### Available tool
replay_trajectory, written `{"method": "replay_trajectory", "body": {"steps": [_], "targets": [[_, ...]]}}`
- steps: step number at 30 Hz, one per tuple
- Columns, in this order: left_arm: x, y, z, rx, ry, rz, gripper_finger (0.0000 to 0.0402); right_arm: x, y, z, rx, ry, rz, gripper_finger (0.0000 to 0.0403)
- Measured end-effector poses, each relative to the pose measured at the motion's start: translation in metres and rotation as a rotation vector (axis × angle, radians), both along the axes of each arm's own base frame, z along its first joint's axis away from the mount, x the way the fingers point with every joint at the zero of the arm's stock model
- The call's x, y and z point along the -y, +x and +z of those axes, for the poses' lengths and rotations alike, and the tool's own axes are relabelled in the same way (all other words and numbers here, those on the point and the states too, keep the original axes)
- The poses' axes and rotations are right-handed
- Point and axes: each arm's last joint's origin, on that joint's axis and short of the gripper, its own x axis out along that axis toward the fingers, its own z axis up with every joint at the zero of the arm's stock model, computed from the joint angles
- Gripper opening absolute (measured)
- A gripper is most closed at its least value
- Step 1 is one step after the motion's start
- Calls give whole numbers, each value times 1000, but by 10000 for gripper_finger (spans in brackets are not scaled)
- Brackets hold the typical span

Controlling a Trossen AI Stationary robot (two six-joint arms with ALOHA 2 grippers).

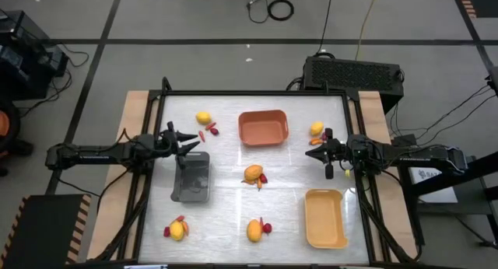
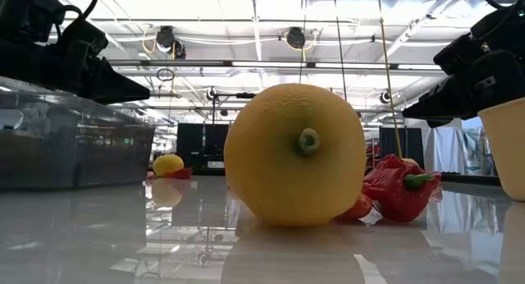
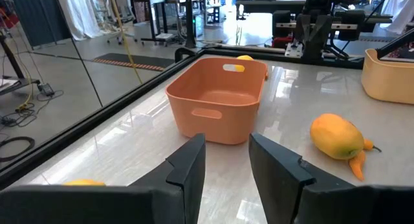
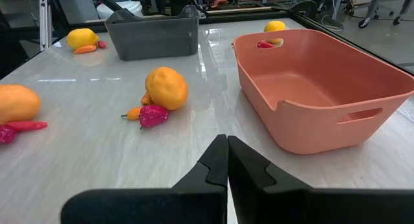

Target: Sort produce into baskets

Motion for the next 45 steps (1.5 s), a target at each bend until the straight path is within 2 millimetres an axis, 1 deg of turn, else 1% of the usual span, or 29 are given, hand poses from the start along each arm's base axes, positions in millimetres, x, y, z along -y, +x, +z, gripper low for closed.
{"method": "replay_trajectory", "body": {"steps": [27,31,35,40,45], "targets": [[0,0,0,0,0,3,127,0,0,0,0,0,0,0],[-3,-1,1,3,14,98,127,0,0,0,3,0,0,0],[-3,-1,1,3,15,107,127,0,1,3,30,0,-1,0],[-3,-1,0,2,16,109,127,0,1,5,62,105,-28,0],[-3,-1,1,11,12,109,127,0,2,10,111,113,-28,0]]}}
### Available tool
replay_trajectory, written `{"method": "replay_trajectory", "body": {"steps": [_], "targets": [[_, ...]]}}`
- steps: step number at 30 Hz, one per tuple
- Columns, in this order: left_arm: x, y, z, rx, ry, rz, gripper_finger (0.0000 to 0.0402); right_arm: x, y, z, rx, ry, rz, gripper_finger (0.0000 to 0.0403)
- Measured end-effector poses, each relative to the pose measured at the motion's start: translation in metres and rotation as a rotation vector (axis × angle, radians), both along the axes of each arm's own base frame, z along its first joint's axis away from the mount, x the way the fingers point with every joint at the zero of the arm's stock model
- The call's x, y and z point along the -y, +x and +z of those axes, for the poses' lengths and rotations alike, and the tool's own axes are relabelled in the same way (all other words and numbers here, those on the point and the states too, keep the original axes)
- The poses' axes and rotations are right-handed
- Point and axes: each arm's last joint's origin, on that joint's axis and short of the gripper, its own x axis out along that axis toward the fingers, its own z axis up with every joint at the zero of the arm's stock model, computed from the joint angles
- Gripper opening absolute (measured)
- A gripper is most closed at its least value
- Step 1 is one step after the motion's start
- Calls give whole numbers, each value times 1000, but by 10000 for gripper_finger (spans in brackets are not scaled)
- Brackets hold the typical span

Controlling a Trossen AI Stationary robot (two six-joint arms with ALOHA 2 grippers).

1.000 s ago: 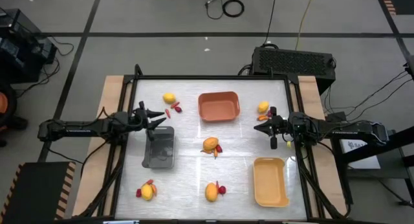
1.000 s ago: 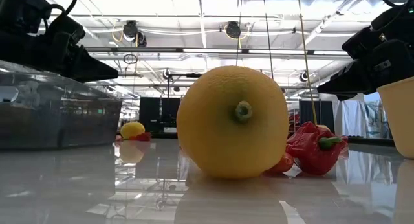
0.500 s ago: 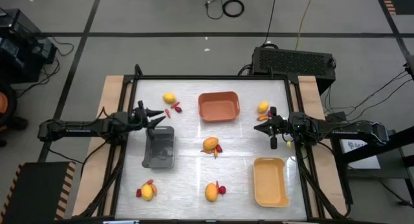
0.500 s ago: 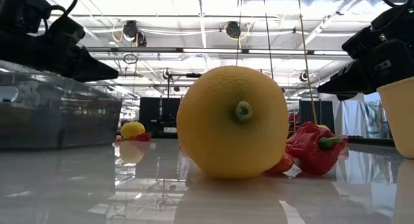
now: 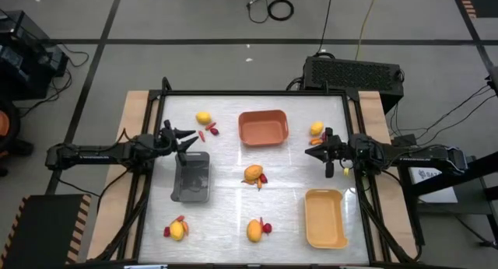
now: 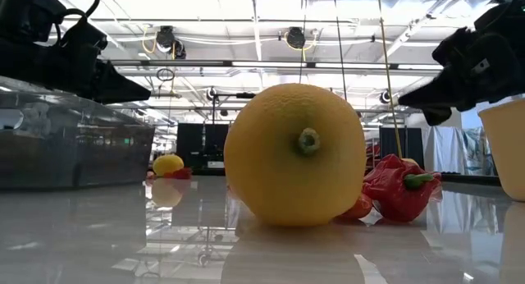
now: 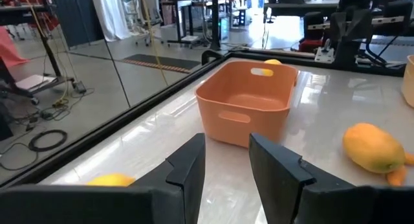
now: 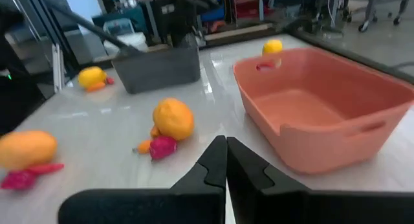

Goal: Sort produce into baskets
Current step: Put the lemon into the orange bin

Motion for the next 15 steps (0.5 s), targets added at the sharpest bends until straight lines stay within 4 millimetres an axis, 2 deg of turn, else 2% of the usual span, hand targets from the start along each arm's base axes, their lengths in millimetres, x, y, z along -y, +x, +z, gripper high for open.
{"method": "replay_trajectory", "body": {"steps": [10,15], "targets": [[1,1,0,133,-284,-7,127,0,1,11,126,76,-9,0],[1,1,0,128,-284,-19,127,0,2,14,154,103,-11,0]]}}
